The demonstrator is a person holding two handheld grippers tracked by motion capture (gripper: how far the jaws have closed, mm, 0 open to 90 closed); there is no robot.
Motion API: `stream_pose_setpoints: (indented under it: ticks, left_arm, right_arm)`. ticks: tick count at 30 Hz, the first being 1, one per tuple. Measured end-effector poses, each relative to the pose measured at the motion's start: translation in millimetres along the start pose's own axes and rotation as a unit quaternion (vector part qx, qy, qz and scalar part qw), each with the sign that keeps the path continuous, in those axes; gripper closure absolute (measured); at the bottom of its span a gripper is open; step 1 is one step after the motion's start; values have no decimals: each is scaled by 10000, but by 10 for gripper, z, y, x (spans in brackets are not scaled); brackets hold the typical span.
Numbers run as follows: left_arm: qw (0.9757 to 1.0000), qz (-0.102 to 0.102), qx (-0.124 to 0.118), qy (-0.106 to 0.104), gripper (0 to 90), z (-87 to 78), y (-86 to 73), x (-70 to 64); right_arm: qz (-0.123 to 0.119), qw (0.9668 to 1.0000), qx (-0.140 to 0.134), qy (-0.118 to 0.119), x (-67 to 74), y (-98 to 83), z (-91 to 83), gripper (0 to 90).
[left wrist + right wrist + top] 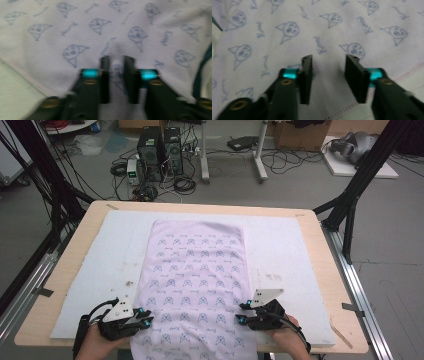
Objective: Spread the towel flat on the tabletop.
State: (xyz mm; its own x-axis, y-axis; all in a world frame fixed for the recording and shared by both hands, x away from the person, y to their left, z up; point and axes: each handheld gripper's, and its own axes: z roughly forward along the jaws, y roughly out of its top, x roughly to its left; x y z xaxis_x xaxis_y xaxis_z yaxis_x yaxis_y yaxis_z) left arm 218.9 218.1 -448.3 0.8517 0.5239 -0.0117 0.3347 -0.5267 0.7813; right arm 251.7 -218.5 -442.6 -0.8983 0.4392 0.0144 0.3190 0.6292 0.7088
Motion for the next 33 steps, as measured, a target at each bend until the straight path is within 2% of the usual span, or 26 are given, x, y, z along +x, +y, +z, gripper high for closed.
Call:
stream_pose_setpoints:
  ticks: [2, 4, 6, 10, 13, 15, 17, 18, 20, 22, 23, 24, 25, 26, 27, 28, 30, 31, 33]
  left_arm:
    - [9999, -49, 85, -74, 882, -5, 21, 22]
    - [9999, -19, 117, -104, 884, -14, 29, 36]
    - [9999, 61, 125, -48, 884, -48, 18, 29]
    - [10000, 24, -11, 10, 885, -200, -26, 9]
    - [10000, 73, 2, 18, 885, -300, -52, -58]
    - [9999, 117, 4, -11, 885, -351, -58, -93]
    - [9999, 125, -36, -59, 876, -396, -58, -113]
    - [9999, 88, -49, -119, 835, -401, -51, -101]
    - [10000, 9, -11, 10, 601, -373, -32, -77]
    - [10000, 8, 30, -31, 536, -315, -26, -60]
    - [10000, 47, 84, -9, 521, -270, -33, -65]
    - [9998, 120, 140, -26, 537, -237, -46, -71]
    - [9997, 183, 182, -44, 590, -208, -64, -87]
    - [9992, 301, 250, -49, 664, -184, -85, -104]
    - [9993, 348, 160, -40, 742, -185, -105, -119]
    - [9994, 315, 144, -71, 841, -188, -111, -119]
    - [9994, 313, 166, -21, 874, -198, -112, -126]
    - [9993, 321, 185, 2, 876, -203, -110, -134]
    - [9991, 363, 206, 1, 878, -222, -115, -144]
  right_arm:
    - [-55, 9999, 6, 109, 27, 9, 3, 820]
    - [-119, 9998, -19, 125, 56, 7, 3, 860]
    - [-140, 9998, -36, 114, 78, -4, -14, 866]
    - [-176, 9995, -200, 184, 132, -27, -93, 870]
    - [-240, 9990, -221, 289, 204, -12, -157, 871]
    - [-333, 9982, -233, 446, 273, 11, -198, 870]
    - [-394, 9974, -199, 568, 310, 26, -220, 827]
    - [-342, 9974, -218, 588, 312, 34, -234, 779]
    - [-259, 9982, -251, 480, 264, 52, -233, 712]
    - [-142, 9988, -242, 396, 207, 66, -207, 671]
    - [-174, 9990, -217, 360, 187, 72, -184, 660]
    - [-181, 9992, -123, 342, 189, 72, -149, 653]
    - [-207, 9992, -47, 336, 187, 62, -120, 653]
    - [-199, 9993, 23, 305, 187, 45, -93, 657]
    - [-223, 9993, 119, 279, 188, 24, -64, 675]
    - [-242, 9993, 188, 216, 194, -1, -40, 688]
    - [-135, 9995, 97, 258, 185, -25, -52, 762]
    - [-200, 9993, 120, 284, 191, -26, -61, 830]
    - [-324, 9988, 172, 309, 218, -15, -62, 872]
